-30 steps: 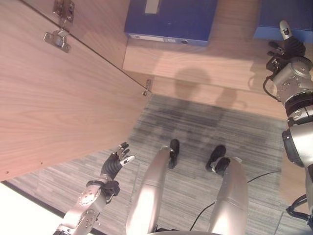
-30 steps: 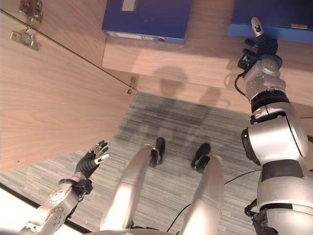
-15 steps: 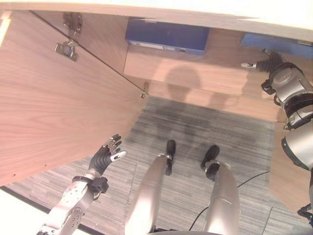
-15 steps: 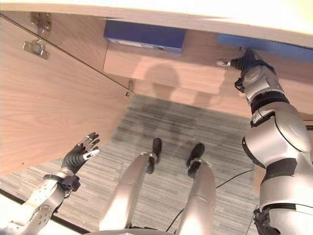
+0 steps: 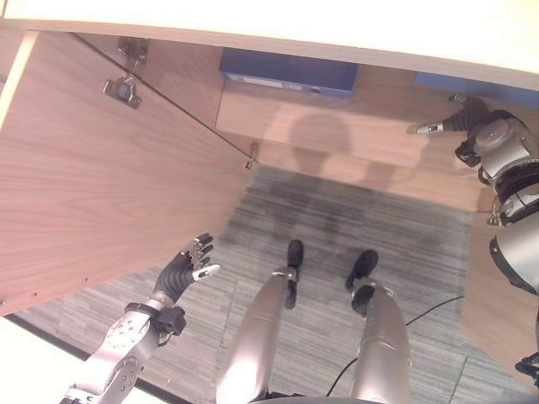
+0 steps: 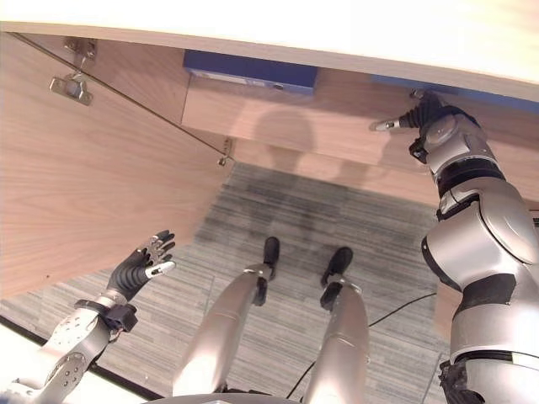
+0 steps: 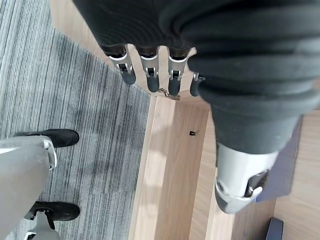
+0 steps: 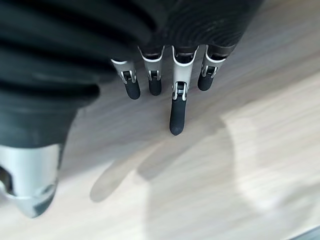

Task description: Put the empty folder in the office cabinet

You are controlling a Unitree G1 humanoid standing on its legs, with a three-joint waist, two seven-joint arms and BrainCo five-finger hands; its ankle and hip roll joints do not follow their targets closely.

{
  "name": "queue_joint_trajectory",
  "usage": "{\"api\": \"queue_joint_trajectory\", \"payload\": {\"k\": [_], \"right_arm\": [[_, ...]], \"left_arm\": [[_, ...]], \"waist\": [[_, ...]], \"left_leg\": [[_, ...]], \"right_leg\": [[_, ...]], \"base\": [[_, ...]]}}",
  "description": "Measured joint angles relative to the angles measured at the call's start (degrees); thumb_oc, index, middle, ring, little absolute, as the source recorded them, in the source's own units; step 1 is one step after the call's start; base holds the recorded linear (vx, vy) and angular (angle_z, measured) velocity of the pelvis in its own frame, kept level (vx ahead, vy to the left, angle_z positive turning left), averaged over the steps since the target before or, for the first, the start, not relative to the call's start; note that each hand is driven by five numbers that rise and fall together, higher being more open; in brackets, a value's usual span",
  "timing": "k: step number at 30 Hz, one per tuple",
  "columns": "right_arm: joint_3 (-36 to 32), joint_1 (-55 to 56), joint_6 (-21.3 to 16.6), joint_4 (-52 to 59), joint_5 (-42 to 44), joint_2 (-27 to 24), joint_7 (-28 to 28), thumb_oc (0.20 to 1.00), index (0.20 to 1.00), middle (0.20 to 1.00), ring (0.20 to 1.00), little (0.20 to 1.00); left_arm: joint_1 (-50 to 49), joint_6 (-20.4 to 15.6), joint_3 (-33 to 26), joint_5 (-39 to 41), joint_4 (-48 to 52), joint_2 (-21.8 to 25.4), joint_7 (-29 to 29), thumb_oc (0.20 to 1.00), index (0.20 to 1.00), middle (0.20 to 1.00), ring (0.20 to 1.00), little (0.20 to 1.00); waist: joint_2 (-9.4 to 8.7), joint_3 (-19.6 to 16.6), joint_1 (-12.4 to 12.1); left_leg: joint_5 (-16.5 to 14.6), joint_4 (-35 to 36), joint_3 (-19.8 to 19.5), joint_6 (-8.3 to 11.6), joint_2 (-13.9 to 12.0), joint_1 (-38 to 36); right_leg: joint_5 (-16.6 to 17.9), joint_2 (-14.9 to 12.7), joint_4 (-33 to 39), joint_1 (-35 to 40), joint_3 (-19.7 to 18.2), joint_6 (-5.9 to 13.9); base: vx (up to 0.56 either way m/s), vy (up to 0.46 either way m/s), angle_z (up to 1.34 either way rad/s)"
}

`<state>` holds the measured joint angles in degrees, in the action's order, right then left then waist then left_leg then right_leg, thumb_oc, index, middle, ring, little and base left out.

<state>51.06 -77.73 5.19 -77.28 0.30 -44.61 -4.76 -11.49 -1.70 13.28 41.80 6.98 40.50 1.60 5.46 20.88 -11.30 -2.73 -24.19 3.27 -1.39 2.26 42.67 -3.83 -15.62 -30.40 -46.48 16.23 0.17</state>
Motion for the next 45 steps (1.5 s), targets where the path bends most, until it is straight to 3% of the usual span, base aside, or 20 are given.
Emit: {"api": "queue_joint_trajectory", "payload": {"k": [8, 13, 17, 29, 33, 37, 45], "right_arm": [[3.5, 2.6, 1.5, 6.4, -11.4, -0.4, -0.5, 1.0, 1.0, 1.0, 1.0, 1.0], [6.4, 2.7, 2.6, 19.9, -14.0, -5.2, -2.2, 1.0, 1.0, 1.0, 1.0, 1.0], [8.0, 3.3, 2.4, 34.3, -16.2, -12.2, -5.3, 1.0, 1.0, 1.0, 1.0, 1.0], [8.1, 11.5, 2.4, 63.9, -12.5, -24.0, -15.4, 1.0, 1.0, 1.0, 1.0, 1.0], [10.0, 11.5, 1.5, 66.6, -11.0, -24.6, -17.9, 1.0, 1.0, 1.0, 1.0, 1.0], [12.7, 17.4, 1.1, 66.3, -10.3, -21.9, -21.4, 1.0, 1.0, 1.0, 1.0, 1.0], [12.7, 21.1, 1.2, 56.8, -11.9, -16.0, -20.0, 1.0, 1.0, 1.0, 1.0, 1.0]], "left_arm": [[1.5, 1.0, 0.1, -0.2, 0.0, -0.4, 0.6, 1.0, 1.0, 1.0, 1.0, 1.0], [2.5, 1.0, 0.2, -1.4, -0.1, -2.8, 0.6, 1.0, 1.0, 1.0, 1.0, 1.0], [3.4, 1.0, 0.2, -2.3, -0.1, -4.5, 0.5, 1.0, 1.0, 1.0, 1.0, 1.0], [4.9, 1.2, 0.1, -3.8, 0.0, -4.1, 0.7, 1.0, 1.0, 1.0, 1.0, 1.0], [5.0, 1.3, 0.1, -4.7, 0.0, -3.9, 0.7, 1.0, 1.0, 1.0, 1.0, 1.0], [5.0, 1.4, 0.0, -4.7, 0.0, -3.9, 0.6, 1.0, 1.0, 1.0, 1.0, 1.0], [5.2, 1.5, 0.1, -4.7, -0.3, -3.9, 0.6, 1.0, 1.0, 1.0, 1.0, 1.0]], "waist": [[-0.03, 0.1, 0.1], [-1.26, 2.0, 2.0], [-1.56, 3.6, 3.1], [-2.43, 5.3, 5.0], [-2.47, 5.3, 5.3], [-2.59, 5.3, 4.6], [-2.69, 5.3, 5.1]], "left_leg": [[1.8, 3.2, 0.3, 0.1, -0.3, -1.7], [1.8, 2.9, 1.1, 0.09, -0.6, -0.8], [1.6, 2.1, 2.0, -0.1, -0.7, 0.3], [1.4, 2.0, 2.6, -0.41, -0.8, 0.5], [1.4, 2.1, 2.7, -0.43, -0.9, 0.5], [1.8, 3.5, 2.8, -0.43, -1.4, 0.2], [4.8, 11.7, 2.4, -0.04, -1.4, -8.3]], "right_leg": [[1.7, 1.0, 3.1, 1.4, 0.0, 0.12], [2.1, 1.3, 3.2, 0.0, -1.0, -0.02], [2.7, 1.4, 3.1, -1.2, -1.6, -0.19], [3.4, 1.6, 3.5, -1.3, -2.3, 0.02], [3.9, 1.7, 4.1, -1.2, -2.3, 0.05], [5.4, 2.8, 7.2, -0.2, -1.9, 0.03], [7.8, 4.1, 14.7, 8.2, -0.6, 0.6]], "base": [[-0.04, 0.011, -0.04], [-0.03, 0.023, -0.08], [-0.02, 0.016, -0.08], [0.01, -0.001, -0.02], [0.0, 0.0, 0.0], [0.01, -0.014, -0.06], [0.01, -0.057, -0.01]]}}
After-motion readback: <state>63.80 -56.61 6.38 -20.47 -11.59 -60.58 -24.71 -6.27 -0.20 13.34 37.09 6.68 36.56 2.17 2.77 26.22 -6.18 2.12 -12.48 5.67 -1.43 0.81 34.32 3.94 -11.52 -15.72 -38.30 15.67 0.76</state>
